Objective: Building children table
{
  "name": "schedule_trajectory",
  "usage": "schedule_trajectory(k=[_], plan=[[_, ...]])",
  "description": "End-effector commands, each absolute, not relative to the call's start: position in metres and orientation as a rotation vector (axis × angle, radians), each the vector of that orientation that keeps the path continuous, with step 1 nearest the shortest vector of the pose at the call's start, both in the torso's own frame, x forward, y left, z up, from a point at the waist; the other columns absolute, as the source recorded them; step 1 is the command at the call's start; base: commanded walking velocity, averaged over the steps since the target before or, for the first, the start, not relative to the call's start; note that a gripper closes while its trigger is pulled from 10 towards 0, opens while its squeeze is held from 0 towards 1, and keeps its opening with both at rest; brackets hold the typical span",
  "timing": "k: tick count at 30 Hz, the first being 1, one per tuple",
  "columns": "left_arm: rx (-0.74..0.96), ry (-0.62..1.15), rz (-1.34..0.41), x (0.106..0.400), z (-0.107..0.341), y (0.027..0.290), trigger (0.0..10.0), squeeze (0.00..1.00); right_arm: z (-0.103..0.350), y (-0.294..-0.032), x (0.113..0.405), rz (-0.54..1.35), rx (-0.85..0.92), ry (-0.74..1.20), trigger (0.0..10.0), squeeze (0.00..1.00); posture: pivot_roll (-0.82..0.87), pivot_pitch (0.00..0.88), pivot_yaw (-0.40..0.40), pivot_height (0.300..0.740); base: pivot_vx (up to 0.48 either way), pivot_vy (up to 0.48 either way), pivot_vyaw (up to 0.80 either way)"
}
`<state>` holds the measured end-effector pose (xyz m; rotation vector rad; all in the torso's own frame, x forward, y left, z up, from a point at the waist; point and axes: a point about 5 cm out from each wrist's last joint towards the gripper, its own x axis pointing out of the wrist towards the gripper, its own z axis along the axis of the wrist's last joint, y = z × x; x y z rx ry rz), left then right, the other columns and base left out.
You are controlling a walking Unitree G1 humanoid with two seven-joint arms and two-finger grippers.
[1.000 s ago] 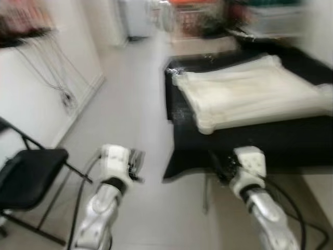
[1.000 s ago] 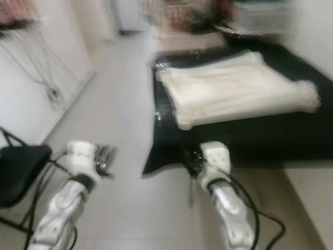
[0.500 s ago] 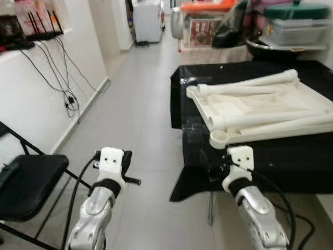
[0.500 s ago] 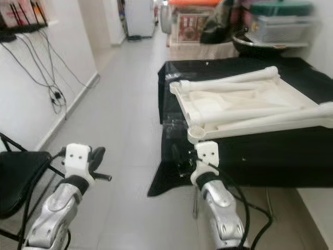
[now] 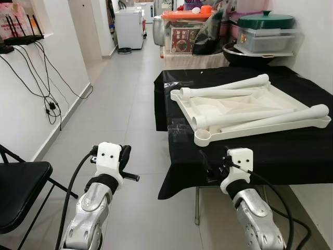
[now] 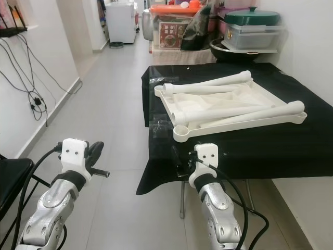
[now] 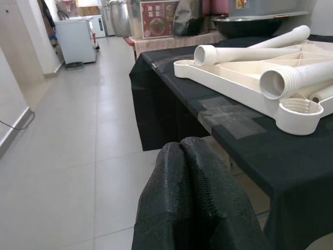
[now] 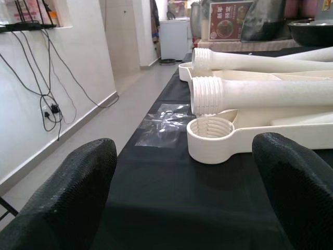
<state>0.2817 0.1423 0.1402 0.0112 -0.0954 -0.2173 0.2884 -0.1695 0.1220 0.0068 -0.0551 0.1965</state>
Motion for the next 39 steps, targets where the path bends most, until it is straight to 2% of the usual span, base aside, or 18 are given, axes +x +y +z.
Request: schedule_trajectory(k=[1, 7, 8, 9, 12, 17, 23, 25, 26, 30, 37, 38, 39], plan=[[-0.010, -0.104, -0.217, 0.282, 0.144, 0.142, 10.0, 0.00, 0.126, -0.167, 0.291, 0.204, 0.024, -0.067, 10.0, 0.00, 0.02, 0.000, 0.000, 0.740, 0.000, 0.000, 0.00], [-0.009, -0.123, -0.244, 0.280, 0.148, 0.139, 10.0, 0.00, 0.127, -0.166, 0.290, 0.217, 0.023, -0.075, 10.0, 0.00, 0.02, 0.000, 0.000, 0.740, 0.000, 0.000, 0.00], [-0.120, -0.180, -0.347, 0.276, 0.162, 0.131, 10.0, 0.00, 0.127, -0.165, 0.289, 0.232, 0.032, -0.084, 10.0, 0.00, 0.02, 0.000, -0.001, 0.740, 0.000, 0.000, 0.00], [-0.120, -0.180, -0.347, 0.276, 0.162, 0.131, 10.0, 0.00, 0.127, -0.165, 0.289, 0.232, 0.032, -0.084, 10.0, 0.00, 0.02, 0.000, -0.001, 0.740, 0.000, 0.000, 0.00], [-0.345, -0.368, -0.596, 0.262, 0.209, 0.118, 10.0, 0.00, 0.128, -0.165, 0.288, 0.248, 0.051, -0.092, 10.0, 0.00, 0.02, 0.000, -0.002, 0.740, 0.000, 0.000, 0.00], [-0.327, -0.437, -0.593, 0.263, 0.222, 0.127, 10.0, 0.00, 0.128, -0.164, 0.288, 0.255, 0.060, -0.091, 10.0, 0.00, 0.02, 0.000, -0.005, 0.740, 0.000, 0.000, 0.00], [-0.296, -0.446, -0.647, 0.257, 0.224, 0.122, 10.0, 0.00, 0.129, -0.164, 0.288, 0.264, 0.064, -0.089, 10.0, 0.00, 0.02, 0.000, -0.010, 0.740, 0.000, 0.000, 0.00], [-0.257, -0.449, -0.638, 0.257, 0.224, 0.122, 9.6, 0.00, 0.129, -0.164, 0.288, 0.266, 0.065, -0.088, 10.0, 0.00, 0.02, 0.000, -0.010, 0.740, 0.000, 0.000, 0.00], [-0.220, -0.446, -0.619, 0.259, 0.224, 0.123, 0.0, 0.00, 0.129, -0.165, 0.288, 0.269, 0.066, -0.088, 10.0, 0.00, 0.02, 0.000, -0.010, 0.740, 0.000, 0.000, 0.00], [-0.090, -0.459, -0.542, 0.265, 0.224, 0.128, 0.0, 0.00, 0.129, -0.164, 0.288, 0.273, 0.069, -0.087, 10.0, 0.00, 0.02, 0.000, -0.008, 0.740, 0.000, 0.000, 0.00], [-0.069, -0.451, -0.528, 0.267, 0.221, 0.128, 0.0, 0.00, 0.129, -0.164, 0.288, 0.274, 0.069, -0.088, 10.0, 0.00, 0.02, 0.000, -0.008, 0.740, 0.000, 0.000, 0.00], [-0.054, -0.389, -0.495, 0.271, 0.211, 0.128, 10.0, 0.00, 0.129, -0.164, 0.288, 0.277, 0.065, -0.087, 10.0, 0.00, 0.02, 0.000, -0.009, 0.740, 0.000, 0.000, 0.00], [-0.052, -0.368, -0.485, 0.272, 0.207, 0.129, 10.0, 0.00, 0.129, -0.164, 0.288, 0.278, 0.063, -0.086, 10.0, 0.00, 0.02, 0.000, -0.009, 0.740, 0.000, 0.000, 0.00]])
